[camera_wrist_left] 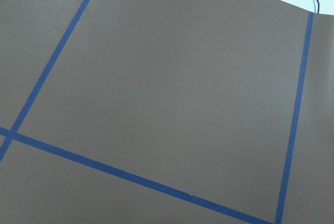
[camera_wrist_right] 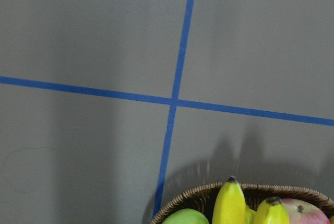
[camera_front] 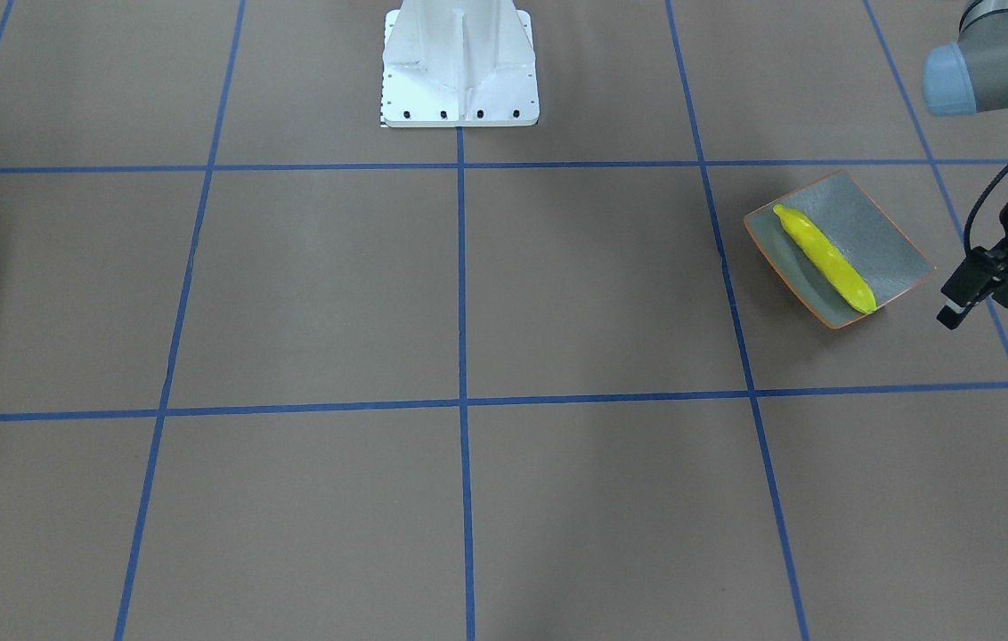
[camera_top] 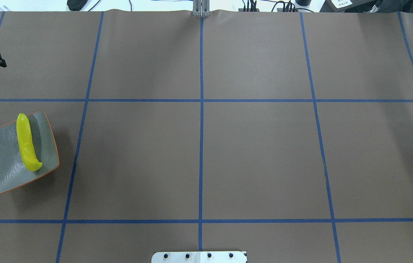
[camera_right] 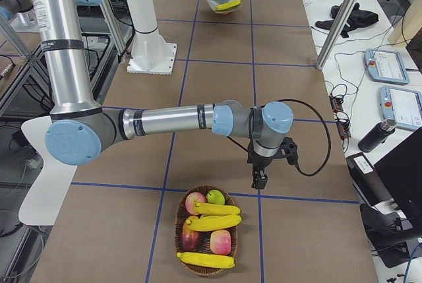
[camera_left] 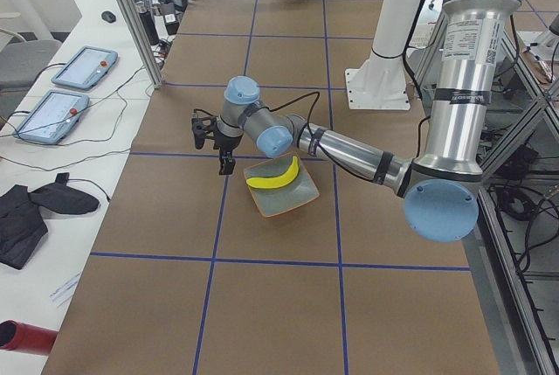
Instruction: Transfer all bananas from basket to plate
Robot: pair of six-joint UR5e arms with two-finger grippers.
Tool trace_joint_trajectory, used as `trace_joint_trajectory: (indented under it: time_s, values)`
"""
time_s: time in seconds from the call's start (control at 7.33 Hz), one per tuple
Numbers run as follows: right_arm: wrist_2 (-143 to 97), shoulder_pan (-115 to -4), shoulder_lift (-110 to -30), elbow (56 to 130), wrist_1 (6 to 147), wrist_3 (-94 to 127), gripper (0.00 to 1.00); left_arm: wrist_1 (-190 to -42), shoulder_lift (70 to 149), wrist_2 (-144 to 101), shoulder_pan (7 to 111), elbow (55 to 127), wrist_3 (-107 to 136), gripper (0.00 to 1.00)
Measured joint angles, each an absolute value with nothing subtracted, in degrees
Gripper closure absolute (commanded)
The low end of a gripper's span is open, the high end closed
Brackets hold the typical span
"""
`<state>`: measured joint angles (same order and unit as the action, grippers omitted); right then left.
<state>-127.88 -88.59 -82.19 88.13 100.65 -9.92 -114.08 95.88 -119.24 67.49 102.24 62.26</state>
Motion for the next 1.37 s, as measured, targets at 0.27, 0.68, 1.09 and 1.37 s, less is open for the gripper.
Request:
trace_joint_trajectory:
  time_s: [0.27, 0.68, 1.09, 1.37]
  values:
    - [-125.2, -88.7, -82.7, 81.6, 93.8, -10.8, 0.00, -114.1, 96.8, -119.3, 67.4, 101.4, 62.5, 0.00]
    - [-124.3, -88.6, -83.0, 75.9, 88.0, -10.5, 0.00, -114.6, 97.5, -119.2, 67.2, 101.3, 64.6, 0.00]
    - [-124.2, -88.1, -83.9, 74.7, 87.6, -10.5, 0.02, -114.8, 97.9, -119.2, 67.1, 100.8, 65.1, 0.00]
    - [-124.1, -87.1, -83.9, 74.4, 87.6, -10.4, 0.14, -114.9, 98.2, -119.2, 66.9, 100.1, 65.0, 0.00]
